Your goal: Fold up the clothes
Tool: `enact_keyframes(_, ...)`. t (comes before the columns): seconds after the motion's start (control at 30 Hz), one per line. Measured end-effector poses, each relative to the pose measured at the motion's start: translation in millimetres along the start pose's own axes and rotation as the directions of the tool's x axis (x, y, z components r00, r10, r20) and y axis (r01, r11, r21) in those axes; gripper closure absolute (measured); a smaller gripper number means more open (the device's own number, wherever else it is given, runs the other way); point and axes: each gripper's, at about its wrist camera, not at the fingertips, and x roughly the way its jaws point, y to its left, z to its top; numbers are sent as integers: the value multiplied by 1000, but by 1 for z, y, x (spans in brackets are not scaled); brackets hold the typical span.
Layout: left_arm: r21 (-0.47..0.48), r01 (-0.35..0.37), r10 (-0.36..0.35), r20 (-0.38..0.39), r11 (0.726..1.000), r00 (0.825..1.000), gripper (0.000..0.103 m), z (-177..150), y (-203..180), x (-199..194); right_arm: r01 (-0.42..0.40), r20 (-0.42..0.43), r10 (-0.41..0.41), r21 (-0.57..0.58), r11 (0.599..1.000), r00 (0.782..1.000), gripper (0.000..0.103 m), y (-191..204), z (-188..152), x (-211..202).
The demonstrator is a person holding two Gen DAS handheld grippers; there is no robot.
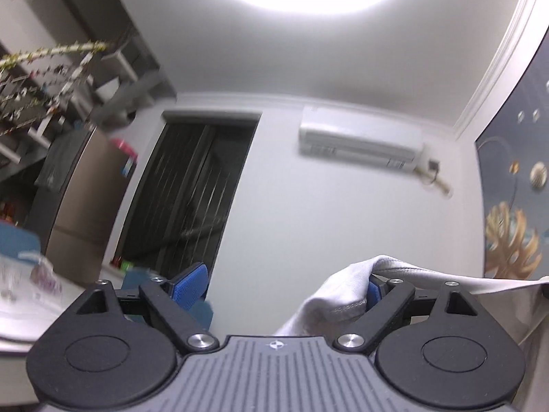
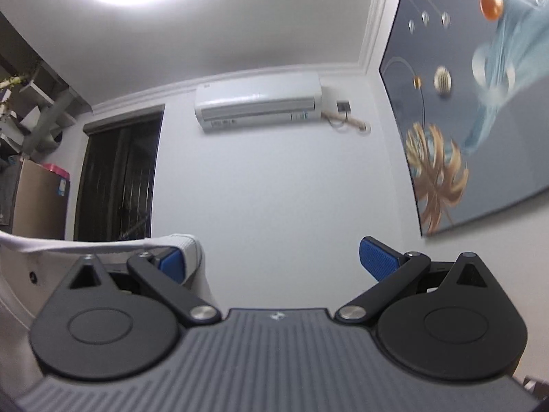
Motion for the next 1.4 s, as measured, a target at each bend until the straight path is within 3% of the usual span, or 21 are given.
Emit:
enact_keyframes(0.13, 18, 25, -25, 8, 1000, 1000, 8, 17, -10, -22, -1, -1, 1, -23, 1000, 1000, 0, -5, 7, -5)
enact_keyframes(0.23, 7, 39, -39, -39, 999, 998, 7, -2, -2, -22, -11, -54, 9, -30, 999, 999, 0, -7, -19, -2)
enact_keyframes(0.43, 52, 46, -41, -83, 998, 996, 4, -95, 25, 10, -14, -176, 5, -48, 999, 984, 0, -7, -105, 17)
enact_keyframes(0.6, 12, 50, -47, -206, 999, 977, 4, -209, 62, 53, -23, -298, 5, -55, 998, 954, 0, 0, -202, 45)
enact_keyframes(0.7, 23, 20, -13, -291, 1000, 957, 4, -275, 84, 96, -26, -370, -8, -88, 996, 929, 0, 13, -262, 78)
enact_keyframes(0.87, 108, -51, 87, -366, 993, 926, 4, -362, 106, 214, 11, -475, -61, -109, 994, 878, 0, 44, -360, 192)
enact_keyframes(1.07, 250, -121, 208, -361, 961, 909, 4, -470, 122, 377, 75, -466, -149, -174, 982, 872, 0, 86, -500, 340)
enact_keyframes(1.1, 256, -129, 223, -383, 958, 896, 4, -493, 128, 399, 79, -477, -150, -166, 983, 866, 0, 89, -526, 357)
enact_keyframes(1.17, 255, -147, 253, -454, 956, 854, 4, -553, 145, 431, 62, -539, -135, -153, 986, 832, 0, 93, -583, 386)
enact_keyframes(1.27, 254, -170, 290, -573, 952, 767, 5, -641, 176, 465, 1, -637, -97, -149, 989, 765, 0, 100, -663, 411)
enact_keyframes(1.33, 229, -182, 290, -665, 956, 688, 5, -690, 198, 479, -55, -700, -53, -131, 990, 712, 0, 103, -706, 418)
enact_keyframes(1.4, 223, -181, 287, -748, 958, 598, 6, -728, 217, 491, -114, -778, 10, -79, 990, 628, 1, 103, -741, 429)
